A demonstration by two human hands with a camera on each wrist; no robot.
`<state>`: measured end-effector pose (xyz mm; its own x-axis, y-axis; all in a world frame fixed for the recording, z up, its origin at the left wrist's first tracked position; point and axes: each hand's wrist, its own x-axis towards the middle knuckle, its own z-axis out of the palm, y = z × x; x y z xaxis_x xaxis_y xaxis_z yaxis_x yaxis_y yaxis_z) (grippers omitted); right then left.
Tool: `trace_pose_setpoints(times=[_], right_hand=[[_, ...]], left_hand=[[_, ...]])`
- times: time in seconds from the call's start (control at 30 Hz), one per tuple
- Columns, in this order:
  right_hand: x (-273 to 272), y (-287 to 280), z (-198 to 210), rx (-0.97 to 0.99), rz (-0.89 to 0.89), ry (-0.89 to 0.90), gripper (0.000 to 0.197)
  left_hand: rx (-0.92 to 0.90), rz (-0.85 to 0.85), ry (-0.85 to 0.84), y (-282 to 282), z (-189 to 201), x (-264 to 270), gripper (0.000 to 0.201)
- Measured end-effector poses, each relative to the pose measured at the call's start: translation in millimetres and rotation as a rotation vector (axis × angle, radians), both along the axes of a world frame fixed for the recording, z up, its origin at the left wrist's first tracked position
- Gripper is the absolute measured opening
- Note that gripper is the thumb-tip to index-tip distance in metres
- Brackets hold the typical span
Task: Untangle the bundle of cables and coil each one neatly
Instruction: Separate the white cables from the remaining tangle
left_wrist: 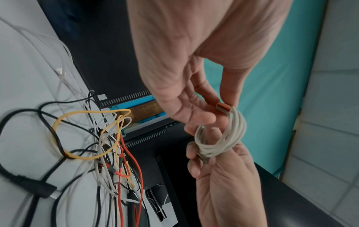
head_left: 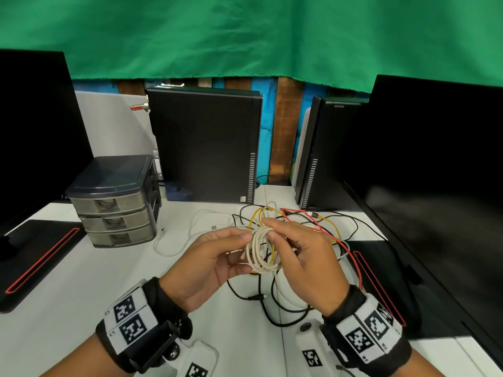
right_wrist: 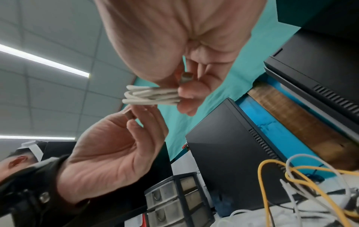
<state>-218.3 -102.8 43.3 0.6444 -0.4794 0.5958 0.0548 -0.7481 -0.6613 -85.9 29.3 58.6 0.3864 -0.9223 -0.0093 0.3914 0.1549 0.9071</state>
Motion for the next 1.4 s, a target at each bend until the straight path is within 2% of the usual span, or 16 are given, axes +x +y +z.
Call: trace_pose_setpoints(times=[0.07,0.2,0.3,0.37,0.47,0.53,0.63,0.8,0.97,1.07,1.13,1.3,1.4], right_hand=[[-1,0,-1,0.004,0.018,0.016,0.027],[-1,5,3,0.217,0.138,0.014,0.007],[-1,6,1,0.152,0.148,0.002,0.014],[0,4,-2,0.039,0.113,0.010,0.015],[1,5,-3,-0.158,0.042,0.039,0.010],[1,8,-5,-0.151,0.031,0.073,0.005],[1,10,-7,-0.128,-0.069,0.102,0.013],[-1,15,-3,-0.332,-0.156,0.132,0.023],[-2,11,-1,-0.134,-0.085,0.119,0.021],[-2,13,1,0.108,-0.034,0.067,0.004],[0,15,1,0.210,-0.022,0.059,0.024],[5,27,-4,0.325,0.048,0.011,0.027],[6,33,-10,0.275,0.030,-0.014,0.025]], left_hand=[[0.003,-0.017,-0.020,0,1,-1,0.019],[0.031,-0.058,0.000,2,-1,2,0.018],[0.066,-0.041,-0.027,2,1,4,0.025],[0.098,-0.012,-0.162,3,5,2,0.031],[0.188,-0.009,-0.525,3,6,-1,0.050],[0.198,0.015,-0.682,2,-1,-2,0.053],[0.178,0.126,-0.786,1,-9,0,0.047],[0.167,0.183,-0.906,2,-12,1,0.048],[0.151,0.242,-1.003,0,-12,4,0.049],[0.128,0.281,-0.991,-2,-15,5,0.047],[0.072,0.283,-0.934,-4,-12,2,0.047],[-0.005,0.347,-0.829,-5,-2,-8,0.056],[0.041,0.375,-0.765,-4,-4,-6,0.056]])
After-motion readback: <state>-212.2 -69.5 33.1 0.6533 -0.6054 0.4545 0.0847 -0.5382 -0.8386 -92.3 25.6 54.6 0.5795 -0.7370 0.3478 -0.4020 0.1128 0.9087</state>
